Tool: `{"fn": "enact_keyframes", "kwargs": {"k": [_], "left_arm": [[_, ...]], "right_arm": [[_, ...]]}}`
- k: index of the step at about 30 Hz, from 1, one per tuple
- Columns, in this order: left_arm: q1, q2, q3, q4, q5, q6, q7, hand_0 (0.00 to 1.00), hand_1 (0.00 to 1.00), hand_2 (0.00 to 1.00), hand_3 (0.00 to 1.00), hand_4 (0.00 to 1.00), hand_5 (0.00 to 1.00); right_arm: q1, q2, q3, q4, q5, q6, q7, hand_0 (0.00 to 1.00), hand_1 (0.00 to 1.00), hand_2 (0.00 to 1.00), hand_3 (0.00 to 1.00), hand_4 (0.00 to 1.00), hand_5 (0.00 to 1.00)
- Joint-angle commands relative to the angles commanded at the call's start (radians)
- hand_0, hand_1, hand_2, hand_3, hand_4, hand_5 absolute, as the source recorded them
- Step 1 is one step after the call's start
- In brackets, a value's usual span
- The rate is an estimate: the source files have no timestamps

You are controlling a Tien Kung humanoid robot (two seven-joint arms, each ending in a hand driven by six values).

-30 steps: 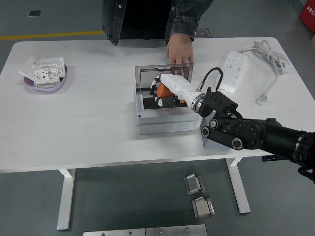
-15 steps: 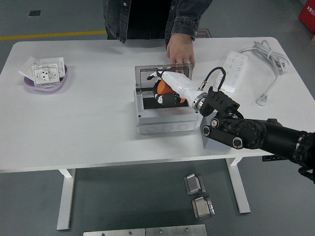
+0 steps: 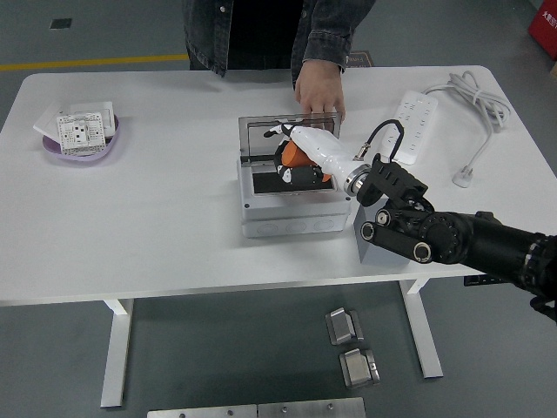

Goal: Pick up the cylinder from the cube,place it in the box,flap close box

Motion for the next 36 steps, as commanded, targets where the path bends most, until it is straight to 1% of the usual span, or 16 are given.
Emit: {"fn": "enact_keyframes", "kwargs": {"k": [1,6,7,12,13,18,19,22,24,25,29,30,31,36], "left_arm": [[0.0,0.0,0.0,0.0,0.0,0.0,0.0,0.686,0.67,0.579,0.631,0.539,0.366],[0.0,-0.001,0.003,0.001,-0.002,0.0,0.0,0.686,0.67,0.579,0.631,0.539,0.366],[0.001,-0.001,0.004,0.001,-0.003,0.0,0.0,0.686,0.67,0.579,0.632,0.538,0.363],[0.002,-0.003,0.005,0.001,-0.004,0.0,0.0,0.686,0.67,0.579,0.632,0.538,0.363],[0.002,-0.003,0.005,0.001,-0.004,0.0,0.0,0.686,0.67,0.577,0.63,0.536,0.361],[0.002,-0.003,0.003,0.001,-0.002,0.0,0.0,0.686,0.67,0.577,0.63,0.536,0.361],[0.003,-0.004,0.002,0.001,-0.001,0.0,0.0,0.685,0.67,0.576,0.63,0.534,0.359],[0.004,-0.005,0.0,0.0,0.001,0.0,0.0,0.685,0.67,0.576,0.63,0.534,0.359],[0.007,-0.006,0.0,0.0,0.001,0.0,0.0,0.685,0.67,0.576,0.63,0.534,0.359],[0.008,-0.007,0.0,0.0,0.001,0.001,0.0,0.685,0.67,0.575,0.629,0.531,0.357],[0.015,-0.01,-0.001,0.001,0.0,0.001,0.0,0.685,0.67,0.575,0.629,0.531,0.357],[0.017,-0.011,-0.002,0.001,0.0,0.001,0.0,0.685,0.67,0.575,0.629,0.531,0.357],[0.019,-0.012,-0.004,0.001,0.0,0.001,0.0,0.686,0.67,0.574,0.627,0.529,0.356],[0.027,-0.016,-0.01,0.001,0.001,0.001,0.0,0.686,0.67,0.574,0.627,0.529,0.356]], "right_arm": [[0.0,0.0,0.0,-0.001,0.0,0.001,0.002,0.555,0.499,0.573,0.844,0.518,0.153],[-0.001,-0.001,0.0,-0.001,-0.002,0.005,0.008,0.555,0.499,0.573,0.844,0.518,0.153],[-0.001,-0.001,0.001,-0.001,-0.002,0.006,0.009,0.557,0.479,0.565,0.851,0.548,0.141],[-0.003,-0.003,0.004,0.001,-0.006,0.007,0.009,0.557,0.479,0.565,0.851,0.548,0.141],[-0.004,-0.003,0.005,0.0,-0.006,0.009,0.01,0.572,0.493,0.589,0.868,0.728,0.174],[-0.006,-0.004,0.007,0.0,-0.009,0.013,0.01,0.572,0.493,0.589,0.868,0.728,0.174],[-0.007,-0.004,0.008,0.0,-0.009,0.014,0.009,0.587,0.533,0.634,0.87,0.778,0.172],[-0.011,-0.007,0.015,0.005,-0.011,0.013,0.009,0.587,0.533,0.634,0.87,0.778,0.172],[-0.019,-0.015,0.035,0.022,-0.009,0.011,0.012,0.587,0.533,0.634,0.87,0.778,0.172],[-0.024,-0.02,0.049,0.034,-0.009,0.01,0.012,0.604,0.552,0.646,0.881,0.816,0.203],[-0.049,-0.05,0.116,0.104,-0.024,0.007,0.011,0.604,0.552,0.646,0.881,0.816,0.203],[-0.057,-0.06,0.137,0.128,-0.029,0.007,0.01,0.604,0.552,0.646,0.881,0.816,0.203],[-0.064,-0.07,0.155,0.148,-0.034,0.01,0.007,0.605,0.553,0.648,0.884,0.828,0.229],[-0.098,-0.119,0.238,0.266,-0.059,0.029,-0.011,0.605,0.553,0.648,0.884,0.828,0.229]]}}
